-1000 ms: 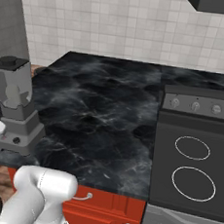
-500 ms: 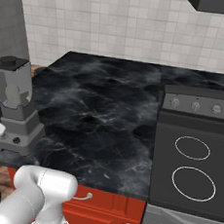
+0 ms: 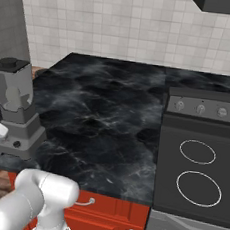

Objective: Grab the lemon and lemon wedge from the fridge, place them in the blender, close the lid, and turn on the blender to create a marinade.

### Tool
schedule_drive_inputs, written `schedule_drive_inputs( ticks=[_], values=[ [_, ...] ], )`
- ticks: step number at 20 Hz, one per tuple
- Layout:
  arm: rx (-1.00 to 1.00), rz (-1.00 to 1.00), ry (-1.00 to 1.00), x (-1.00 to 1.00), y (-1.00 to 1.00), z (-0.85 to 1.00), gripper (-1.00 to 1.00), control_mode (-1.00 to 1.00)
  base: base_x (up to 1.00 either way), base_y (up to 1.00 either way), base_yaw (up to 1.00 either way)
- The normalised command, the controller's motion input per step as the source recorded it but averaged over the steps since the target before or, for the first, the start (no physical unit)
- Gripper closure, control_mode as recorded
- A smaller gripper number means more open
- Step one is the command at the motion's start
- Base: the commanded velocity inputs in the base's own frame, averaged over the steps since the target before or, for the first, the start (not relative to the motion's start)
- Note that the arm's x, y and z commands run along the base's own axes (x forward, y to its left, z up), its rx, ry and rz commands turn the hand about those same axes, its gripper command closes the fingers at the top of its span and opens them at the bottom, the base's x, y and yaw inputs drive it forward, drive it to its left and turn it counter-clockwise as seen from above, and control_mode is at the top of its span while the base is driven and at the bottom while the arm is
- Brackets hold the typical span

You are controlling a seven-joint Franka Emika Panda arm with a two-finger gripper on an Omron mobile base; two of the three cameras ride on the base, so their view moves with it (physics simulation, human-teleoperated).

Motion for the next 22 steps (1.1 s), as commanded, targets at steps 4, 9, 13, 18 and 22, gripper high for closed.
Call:
schedule_drive_inputs(
  ticks=[4, 9, 13, 18, 22],
  values=[
    [0.00, 0.00, 0.01, 0.17, 0.13, -0.28, -1.00, -1.00, 0.00, 0.00, 0.00],
    [0.00, 0.00, 0.00, 0.20, 0.03, -0.21, -1.00, -1.00, 0.00, 0.00, 0.00],
    [0.00, 0.00, 0.00, 0.29, 0.00, -0.19, -1.00, -1.00, 0.00, 0.00, 0.00],
    [0.00, 0.00, 0.00, 0.29, 0.00, -0.29, -1.00, -1.00, 0.00, 0.00, 0.00],
    [0.00, 0.00, 0.00, 0.25, 0.05, -0.36, -1.00, -1.00, 0.00, 0.00, 0.00]
  ],
)
